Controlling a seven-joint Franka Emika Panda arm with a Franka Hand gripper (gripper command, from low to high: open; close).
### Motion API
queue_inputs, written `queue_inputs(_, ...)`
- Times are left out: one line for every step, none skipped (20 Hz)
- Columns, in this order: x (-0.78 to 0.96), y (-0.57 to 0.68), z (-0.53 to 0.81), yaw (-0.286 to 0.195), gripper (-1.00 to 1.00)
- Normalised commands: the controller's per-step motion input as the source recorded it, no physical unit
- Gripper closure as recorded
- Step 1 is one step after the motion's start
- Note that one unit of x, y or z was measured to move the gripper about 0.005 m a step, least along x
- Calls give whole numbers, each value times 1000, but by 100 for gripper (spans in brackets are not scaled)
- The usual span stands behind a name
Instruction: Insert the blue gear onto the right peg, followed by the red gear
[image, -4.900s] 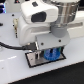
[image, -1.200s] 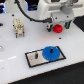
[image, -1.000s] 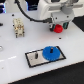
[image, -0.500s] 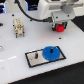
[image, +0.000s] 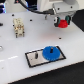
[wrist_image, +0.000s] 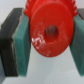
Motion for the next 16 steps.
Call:
queue_inputs(636,-243,420,0,100)
queue_inputs(643,-227,418,0,100)
queue_inputs(633,-240,417,0,100)
queue_inputs(625,-267,416,0,100)
queue_inputs(560,-349,428,0,100)
queue_inputs(575,-333,415,0,100)
queue_inputs(563,-335,403,0,100)
queue_inputs(571,-328,387,0,100)
queue_inputs(602,-324,351,0,100)
queue_inputs(625,-322,342,0,100)
queue_inputs(628,-324,342,0,100)
queue_inputs(643,-306,334,0,100)
queue_inputs(652,-297,320,0,100)
queue_inputs(667,-298,298,0,100)
queue_inputs(690,-326,313,0,100)
queue_inputs(692,-326,288,0,100)
